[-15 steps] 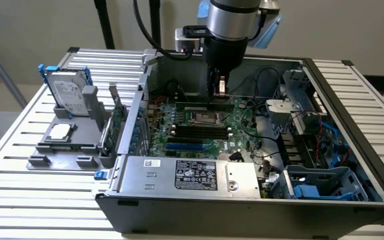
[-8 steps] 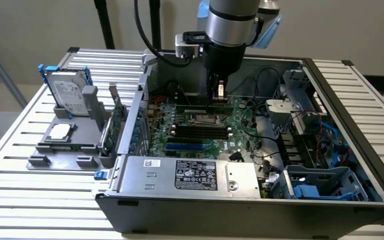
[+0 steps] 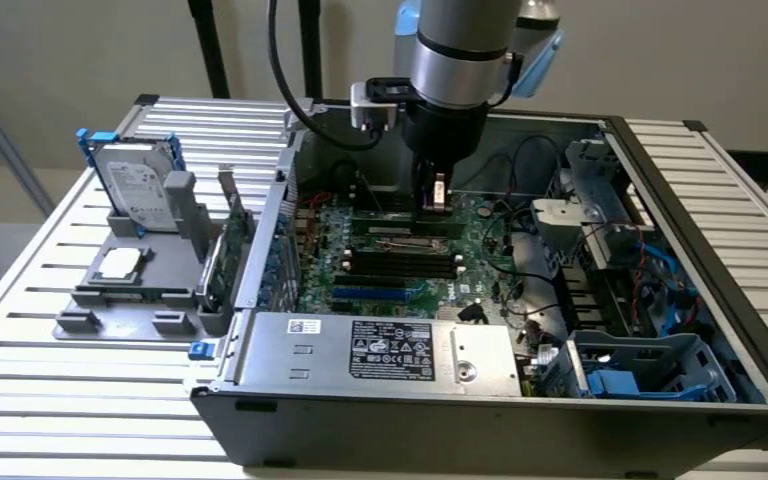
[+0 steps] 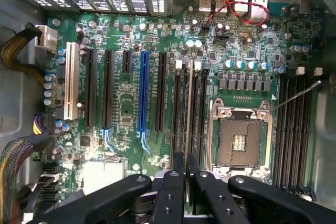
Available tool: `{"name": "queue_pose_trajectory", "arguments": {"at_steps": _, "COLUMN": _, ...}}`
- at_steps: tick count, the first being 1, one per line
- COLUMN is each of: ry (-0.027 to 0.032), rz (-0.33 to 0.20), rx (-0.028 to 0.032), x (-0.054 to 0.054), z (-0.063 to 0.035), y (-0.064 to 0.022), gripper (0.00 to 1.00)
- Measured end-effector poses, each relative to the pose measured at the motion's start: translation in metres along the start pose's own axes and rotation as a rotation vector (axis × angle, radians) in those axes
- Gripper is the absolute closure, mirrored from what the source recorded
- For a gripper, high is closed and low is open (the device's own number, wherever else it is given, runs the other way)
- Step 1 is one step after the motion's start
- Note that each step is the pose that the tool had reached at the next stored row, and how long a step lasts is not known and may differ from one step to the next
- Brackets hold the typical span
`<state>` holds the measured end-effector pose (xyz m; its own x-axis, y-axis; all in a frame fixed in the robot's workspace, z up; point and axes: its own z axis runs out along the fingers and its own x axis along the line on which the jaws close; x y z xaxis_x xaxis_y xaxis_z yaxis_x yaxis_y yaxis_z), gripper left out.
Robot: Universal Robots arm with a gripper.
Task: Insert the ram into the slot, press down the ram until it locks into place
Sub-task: 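Insert the ram into the slot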
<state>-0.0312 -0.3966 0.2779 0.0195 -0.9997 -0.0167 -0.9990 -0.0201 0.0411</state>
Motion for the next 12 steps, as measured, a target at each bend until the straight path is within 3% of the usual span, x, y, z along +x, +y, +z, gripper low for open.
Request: {"name": "queue_pose_trajectory", "arguments": {"at_steps": 12, "ry": -0.0006, "rz": 0.016, "rx": -0.0012, "x": 0.001, "z": 0.0233, "y": -0.0045, "gripper": 0.87}}
